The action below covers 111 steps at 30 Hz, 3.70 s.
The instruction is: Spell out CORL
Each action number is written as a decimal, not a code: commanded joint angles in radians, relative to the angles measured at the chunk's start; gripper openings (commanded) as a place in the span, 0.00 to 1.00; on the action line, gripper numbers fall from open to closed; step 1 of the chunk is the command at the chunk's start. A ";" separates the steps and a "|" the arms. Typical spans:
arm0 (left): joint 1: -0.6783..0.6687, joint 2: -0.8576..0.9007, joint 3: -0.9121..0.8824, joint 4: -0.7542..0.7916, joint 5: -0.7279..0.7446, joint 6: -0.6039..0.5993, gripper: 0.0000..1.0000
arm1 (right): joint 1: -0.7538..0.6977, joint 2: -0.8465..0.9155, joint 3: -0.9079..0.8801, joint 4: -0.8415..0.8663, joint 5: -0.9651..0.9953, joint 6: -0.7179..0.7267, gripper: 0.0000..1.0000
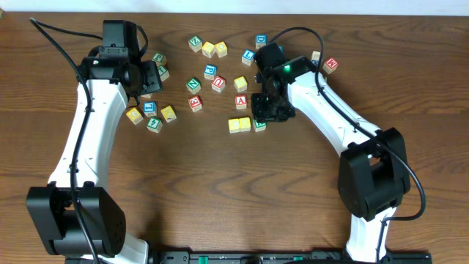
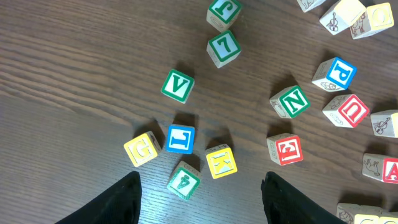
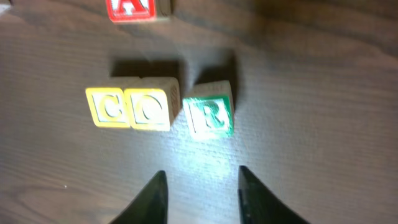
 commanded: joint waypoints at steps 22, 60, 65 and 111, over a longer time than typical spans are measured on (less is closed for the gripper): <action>0.004 0.010 -0.010 0.003 0.002 0.002 0.61 | -0.002 -0.013 -0.222 0.195 0.046 -0.006 0.12; 0.004 0.010 -0.010 0.003 0.002 0.002 0.61 | 0.003 -0.063 -0.224 0.447 0.110 0.077 0.08; 0.004 0.010 -0.010 0.003 0.002 0.002 0.61 | 0.004 -0.024 -0.224 0.483 0.110 0.077 0.08; 0.004 0.010 -0.010 0.003 0.002 0.002 0.61 | 0.038 0.048 -0.230 0.535 0.118 0.072 0.07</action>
